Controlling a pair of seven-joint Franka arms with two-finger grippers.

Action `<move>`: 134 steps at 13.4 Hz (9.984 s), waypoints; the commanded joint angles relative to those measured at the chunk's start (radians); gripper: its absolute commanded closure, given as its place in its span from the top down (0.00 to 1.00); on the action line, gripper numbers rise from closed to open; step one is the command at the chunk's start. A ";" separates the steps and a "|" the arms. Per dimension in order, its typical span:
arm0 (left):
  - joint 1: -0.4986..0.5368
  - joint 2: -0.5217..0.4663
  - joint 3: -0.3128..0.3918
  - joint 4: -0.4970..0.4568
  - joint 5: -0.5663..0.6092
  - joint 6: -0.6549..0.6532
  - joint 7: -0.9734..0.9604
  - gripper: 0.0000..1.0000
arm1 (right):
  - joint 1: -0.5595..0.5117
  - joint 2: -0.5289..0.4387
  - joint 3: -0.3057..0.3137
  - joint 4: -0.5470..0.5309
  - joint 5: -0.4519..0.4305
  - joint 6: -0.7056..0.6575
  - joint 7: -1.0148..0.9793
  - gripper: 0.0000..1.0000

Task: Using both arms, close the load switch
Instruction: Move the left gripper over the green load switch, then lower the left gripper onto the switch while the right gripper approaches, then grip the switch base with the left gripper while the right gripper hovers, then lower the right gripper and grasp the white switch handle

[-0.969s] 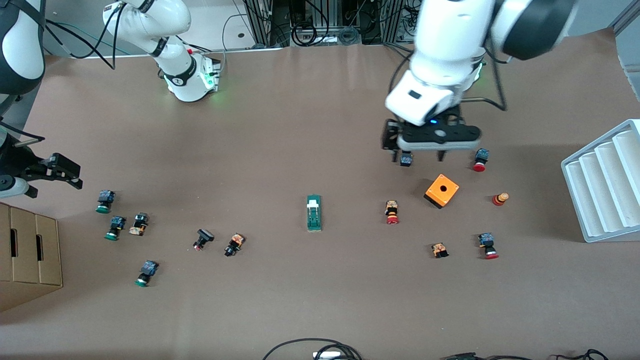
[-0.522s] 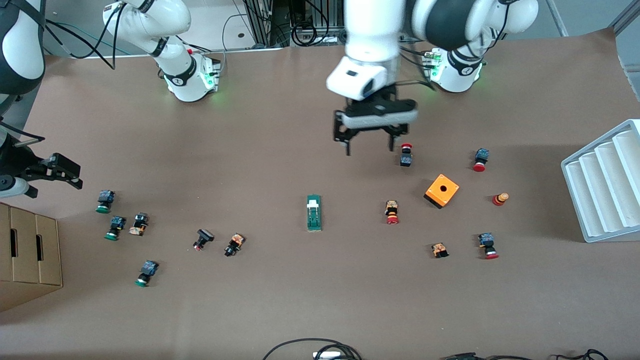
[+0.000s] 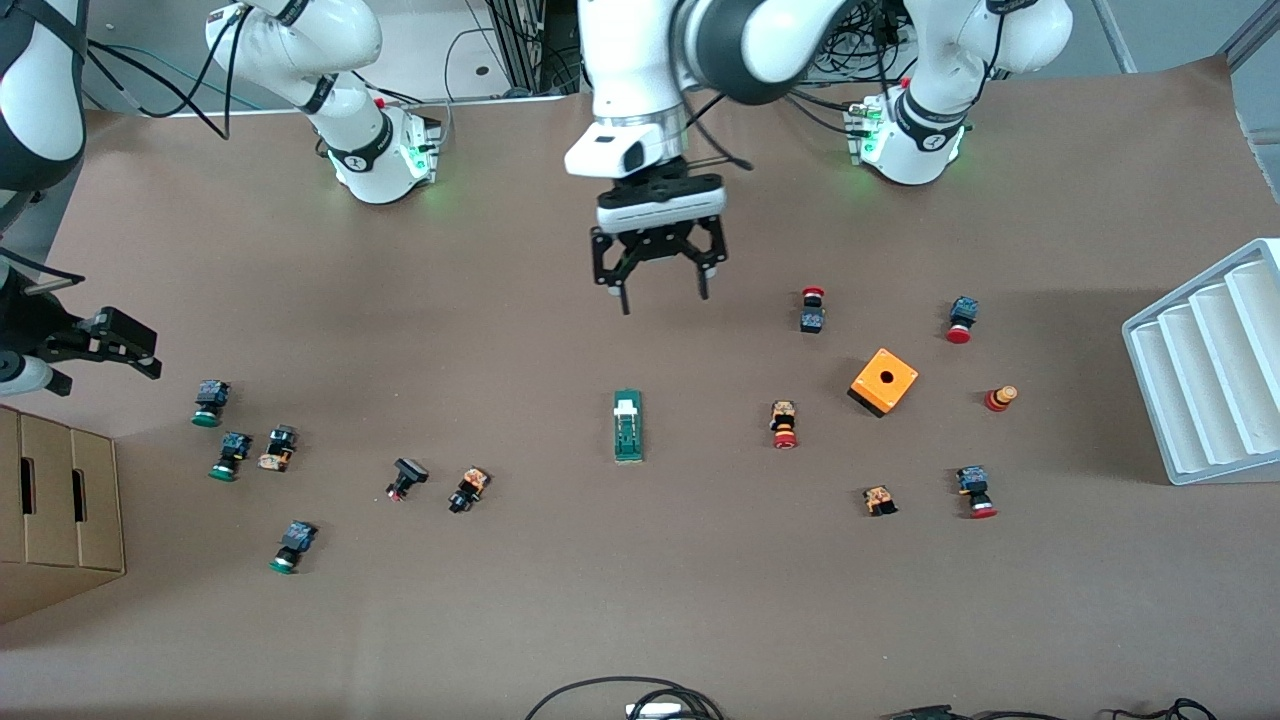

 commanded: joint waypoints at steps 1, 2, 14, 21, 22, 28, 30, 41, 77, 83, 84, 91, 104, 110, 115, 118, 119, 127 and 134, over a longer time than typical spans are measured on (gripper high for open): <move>-0.011 0.060 -0.029 0.008 0.108 0.019 -0.173 1.00 | -0.018 0.016 -0.004 0.010 0.024 -0.001 -0.003 1.00; -0.011 0.083 -0.048 0.008 0.136 0.027 -0.204 1.00 | -0.019 0.016 -0.004 0.010 0.024 -0.001 0.000 1.00; -0.012 0.354 -0.140 0.002 0.636 0.018 -0.646 1.00 | 0.006 0.068 0.007 0.007 0.030 -0.032 -0.005 1.00; -0.014 0.480 -0.142 0.001 0.826 -0.045 -0.805 1.00 | 0.082 0.151 0.014 0.030 0.167 -0.020 0.301 1.00; -0.018 0.500 -0.142 0.002 0.869 -0.048 -0.846 1.00 | 0.108 0.168 0.014 0.033 0.181 -0.020 0.378 1.00; -0.043 0.563 -0.142 0.005 0.949 -0.106 -0.914 1.00 | 0.321 0.266 0.007 0.061 0.270 0.113 0.895 1.00; -0.050 0.600 -0.142 0.013 1.036 -0.143 -0.993 1.00 | 0.393 0.297 0.005 0.059 0.270 0.176 1.048 1.00; -0.063 0.697 -0.160 0.027 1.140 -0.249 -1.114 1.00 | 0.540 0.446 0.005 0.100 0.276 0.379 1.566 1.00; -0.051 0.780 -0.155 0.113 1.138 -0.229 -0.913 0.82 | 0.645 0.587 0.011 0.107 0.276 0.620 1.969 1.00; -0.049 0.781 -0.155 0.111 1.140 -0.229 -0.910 0.63 | 0.675 0.607 0.011 0.108 0.276 0.617 2.064 1.00; -0.041 0.780 -0.155 0.111 1.141 -0.230 -0.910 0.60 | 0.677 0.607 0.013 0.107 0.277 0.615 2.066 1.00; -0.041 0.781 -0.155 0.111 1.140 -0.230 -0.911 0.57 | 0.694 0.598 0.014 0.038 0.277 0.618 2.190 1.00; -0.041 0.781 -0.157 0.111 1.136 -0.227 -0.922 0.60 | 0.695 0.627 0.039 0.056 0.276 0.631 2.299 1.00; -0.041 0.772 -0.197 0.110 1.100 -0.234 -0.926 0.67 | 0.697 0.633 0.039 0.062 0.274 0.632 2.311 1.00; -0.043 0.773 -0.217 0.099 1.072 -0.261 -0.928 0.66 | 0.701 0.647 0.039 0.076 0.273 0.632 2.321 1.00; -0.043 0.773 -0.223 0.097 1.072 -0.261 -0.926 0.66 | 0.701 0.648 0.039 0.077 0.274 0.640 2.322 1.00; -0.043 0.773 -0.223 0.096 1.072 -0.261 -0.923 0.66 | 0.701 0.651 0.039 0.076 0.273 0.640 2.322 1.00; -0.041 0.775 -0.223 0.079 1.080 -0.261 -0.916 0.65 | 0.718 0.670 0.039 0.074 0.273 0.663 2.325 0.98; -0.041 0.773 -0.221 0.076 1.083 -0.263 -0.914 0.46 | 0.746 0.662 0.039 0.048 0.276 0.700 2.334 0.86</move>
